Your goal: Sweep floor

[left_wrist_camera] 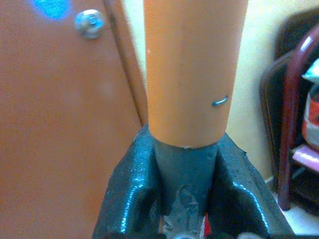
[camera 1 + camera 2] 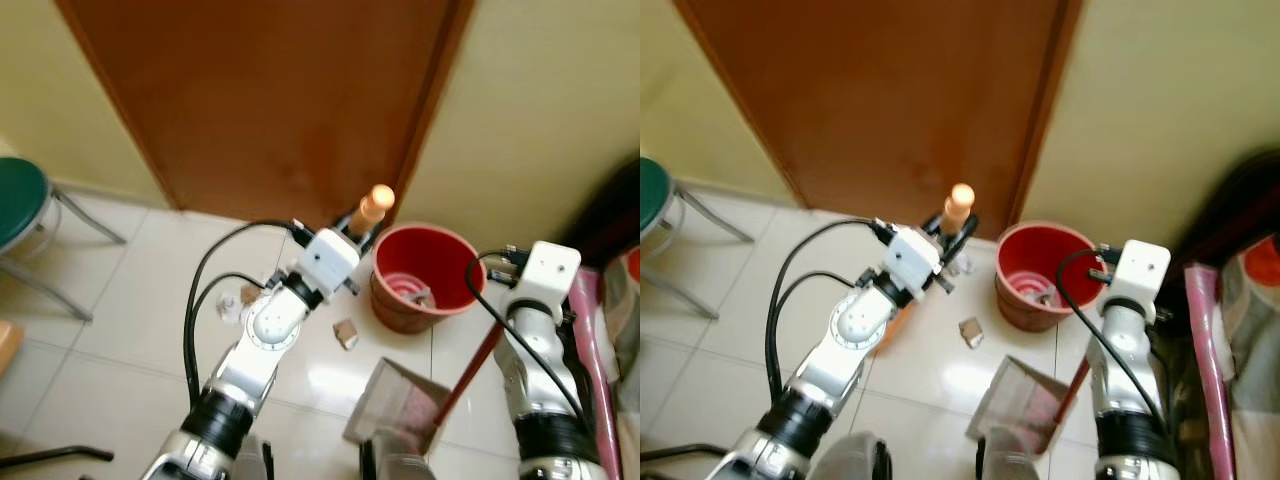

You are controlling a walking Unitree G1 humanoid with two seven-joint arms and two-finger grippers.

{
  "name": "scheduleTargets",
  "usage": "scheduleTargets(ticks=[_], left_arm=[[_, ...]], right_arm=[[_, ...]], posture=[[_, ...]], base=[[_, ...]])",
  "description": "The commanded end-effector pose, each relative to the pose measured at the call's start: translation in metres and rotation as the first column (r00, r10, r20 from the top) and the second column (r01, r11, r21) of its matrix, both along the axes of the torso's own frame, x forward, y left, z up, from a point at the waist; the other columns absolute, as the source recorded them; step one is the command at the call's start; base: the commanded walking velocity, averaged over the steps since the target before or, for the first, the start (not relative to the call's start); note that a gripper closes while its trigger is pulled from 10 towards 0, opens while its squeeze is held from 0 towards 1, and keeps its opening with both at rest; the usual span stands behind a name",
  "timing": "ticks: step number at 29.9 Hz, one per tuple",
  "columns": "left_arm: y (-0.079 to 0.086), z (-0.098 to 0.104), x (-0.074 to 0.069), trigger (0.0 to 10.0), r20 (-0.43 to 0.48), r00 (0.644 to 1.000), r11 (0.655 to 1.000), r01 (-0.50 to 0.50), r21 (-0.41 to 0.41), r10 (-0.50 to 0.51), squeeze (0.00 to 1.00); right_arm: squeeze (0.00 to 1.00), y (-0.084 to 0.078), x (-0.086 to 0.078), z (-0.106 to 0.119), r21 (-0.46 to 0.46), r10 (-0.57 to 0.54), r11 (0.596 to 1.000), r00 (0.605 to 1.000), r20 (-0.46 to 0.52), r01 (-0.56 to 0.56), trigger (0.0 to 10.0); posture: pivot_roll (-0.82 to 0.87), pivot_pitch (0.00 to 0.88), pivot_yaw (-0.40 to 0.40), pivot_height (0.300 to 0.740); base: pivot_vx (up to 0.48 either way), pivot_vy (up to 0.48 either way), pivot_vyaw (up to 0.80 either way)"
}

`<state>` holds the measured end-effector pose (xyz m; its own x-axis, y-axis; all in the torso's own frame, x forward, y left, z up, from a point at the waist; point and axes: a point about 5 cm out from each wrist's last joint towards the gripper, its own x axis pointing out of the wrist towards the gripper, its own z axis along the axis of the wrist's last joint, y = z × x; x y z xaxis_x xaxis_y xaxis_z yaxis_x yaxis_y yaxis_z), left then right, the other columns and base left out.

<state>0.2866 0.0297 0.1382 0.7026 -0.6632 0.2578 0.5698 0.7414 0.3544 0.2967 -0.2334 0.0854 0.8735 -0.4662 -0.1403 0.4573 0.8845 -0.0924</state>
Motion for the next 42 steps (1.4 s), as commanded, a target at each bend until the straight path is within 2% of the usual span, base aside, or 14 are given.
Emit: scheduleTargets(ticks=[1,14,17,19,20,22,25,27,28,34,42], left_arm=[[0.0,-0.001,-0.006,10.0,0.009,1.0,0.999,0.029,0.016,-0.03,0.0],[-0.007,-0.004,-0.01,10.0,-0.029,0.997,0.997,0.075,0.02,-0.075,0.0],[0.0,-0.009,-0.009,10.0,-0.088,0.996,1.0,-0.007,0.015,0.008,0.0],[0.013,-0.012,-0.008,10.0,-0.109,0.991,0.996,-0.079,0.043,0.083,0.0],[0.013,-0.012,-0.008,10.0,-0.109,0.991,0.996,-0.079,0.043,0.083,0.0],[0.027,-0.015,-0.01,10.0,-0.12,0.989,0.995,-0.078,0.055,0.085,0.0],[0.052,-0.023,-0.015,10.0,-0.155,0.97,0.982,-0.185,0.028,0.187,0.0],[0.057,-0.026,-0.018,10.0,-0.176,0.964,0.98,-0.198,0.031,0.2,0.0],[0.061,-0.029,-0.021,10.0,-0.2,0.956,0.976,-0.216,0.022,0.215,0.0],[0.066,-0.034,-0.03,10.0,-0.231,0.947,0.974,-0.221,0.04,0.224,0.0],[0.064,-0.028,-0.025,10.0,-0.223,0.95,0.975,-0.22,0.023,0.219,0.0]], right_arm=[[0.0,0.006,0.0,-0.002,-0.019,0.022,1.0,1.0,-0.016,-0.022,10.0],[0.0,0.005,0.002,0.0,-0.021,0.017,1.0,1.0,-0.003,-0.017,10.0],[0.0,0.002,0.002,0.007,-0.037,0.001,0.999,0.999,0.038,0.0,10.0],[0.0,0.001,0.003,0.017,-0.092,0.022,0.996,0.997,0.08,-0.014,10.0],[0.0,0.001,0.003,0.017,-0.092,0.022,0.996,0.997,0.08,-0.014,10.0],[0.0,0.0,0.004,0.023,-0.111,0.027,0.994,0.994,0.106,-0.016,10.0],[0.0,0.002,0.006,0.03,-0.137,0.068,0.989,0.988,0.14,-0.049,10.0],[0.0,0.002,0.006,0.032,-0.149,0.082,0.987,0.986,0.147,-0.06,10.0],[0.0,0.003,0.007,0.031,-0.121,0.09,0.99,0.984,0.154,-0.072,10.0],[0.0,0.004,0.009,0.027,-0.088,0.092,0.993,0.986,0.137,-0.081,10.0],[0.0,0.008,0.014,0.029,-0.077,0.11,0.992,0.983,0.146,-0.1,10.0]], posture=[[-0.01,0.161,-0.02,0.74],[-0.01,0.162,-0.018,0.74],[-0.01,0.165,-0.015,0.74],[-0.01,0.163,-0.014,0.74],[-0.01,0.163,-0.014,0.74],[0.0,0.159,-0.011,0.74],[0.0,0.149,-0.014,0.74],[0.0,0.144,-0.017,0.74],[0.01,0.135,-0.019,0.74],[0.01,0.126,-0.022,0.74],[0.0,0.119,-0.016,0.74]], base=[[0.0,0.0,0.0],[0.0,0.0,0.0],[0.0,0.0,0.0],[0.0,0.0,0.0],[0.0,0.0,0.0],[0.0,0.0,0.0],[0.0,0.0,0.0],[0.0,0.0,0.0],[0.0,0.0,0.0],[0.0,0.0,-0.55],[0.0,-0.202,-0.8]])
